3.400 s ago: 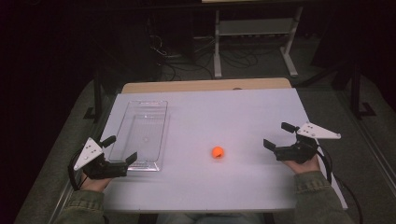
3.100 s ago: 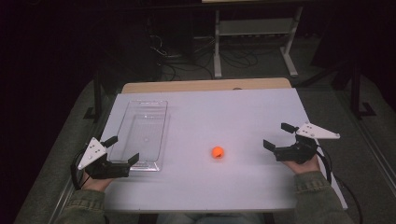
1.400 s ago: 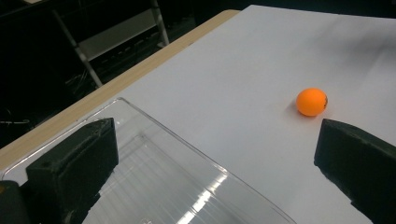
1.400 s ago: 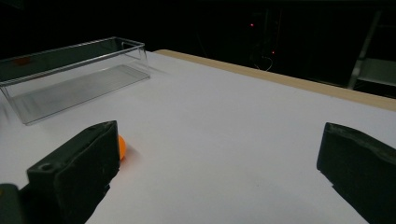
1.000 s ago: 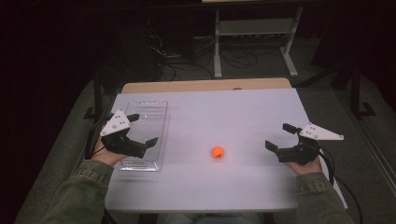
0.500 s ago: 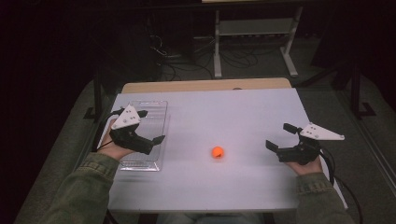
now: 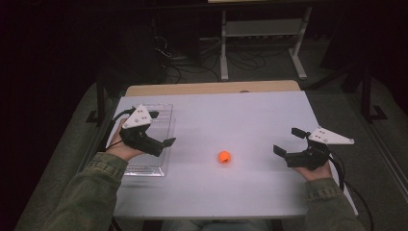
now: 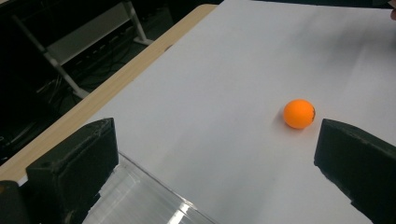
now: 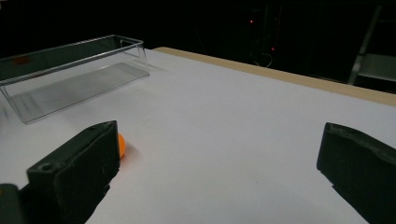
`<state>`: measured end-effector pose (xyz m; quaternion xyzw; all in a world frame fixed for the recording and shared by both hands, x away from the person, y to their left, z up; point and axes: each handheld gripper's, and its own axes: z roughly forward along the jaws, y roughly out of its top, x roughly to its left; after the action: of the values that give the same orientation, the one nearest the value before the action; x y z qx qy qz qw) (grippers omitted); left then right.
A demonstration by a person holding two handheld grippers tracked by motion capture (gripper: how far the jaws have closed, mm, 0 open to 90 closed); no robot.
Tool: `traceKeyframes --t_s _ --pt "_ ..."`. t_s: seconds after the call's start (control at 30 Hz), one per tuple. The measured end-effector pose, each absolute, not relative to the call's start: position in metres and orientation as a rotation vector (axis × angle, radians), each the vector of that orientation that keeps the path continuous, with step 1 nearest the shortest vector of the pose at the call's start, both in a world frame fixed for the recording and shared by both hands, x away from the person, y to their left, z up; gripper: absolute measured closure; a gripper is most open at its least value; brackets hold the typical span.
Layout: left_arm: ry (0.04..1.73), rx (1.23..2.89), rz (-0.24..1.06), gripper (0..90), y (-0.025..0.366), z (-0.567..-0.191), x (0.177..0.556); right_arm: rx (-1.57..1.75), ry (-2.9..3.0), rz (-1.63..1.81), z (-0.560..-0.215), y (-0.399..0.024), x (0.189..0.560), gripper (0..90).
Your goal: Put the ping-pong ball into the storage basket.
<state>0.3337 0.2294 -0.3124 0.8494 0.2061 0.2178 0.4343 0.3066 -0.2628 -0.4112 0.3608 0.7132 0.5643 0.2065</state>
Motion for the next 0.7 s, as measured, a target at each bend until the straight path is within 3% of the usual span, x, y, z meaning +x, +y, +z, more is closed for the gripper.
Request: traceKeyframes --t_s 0.7 --pt "0.452 2.179 0.510 0.0 0.204 -0.305 0.350 1.003 1.987 1.576 -0.411 -0.263 0.307 0.0"
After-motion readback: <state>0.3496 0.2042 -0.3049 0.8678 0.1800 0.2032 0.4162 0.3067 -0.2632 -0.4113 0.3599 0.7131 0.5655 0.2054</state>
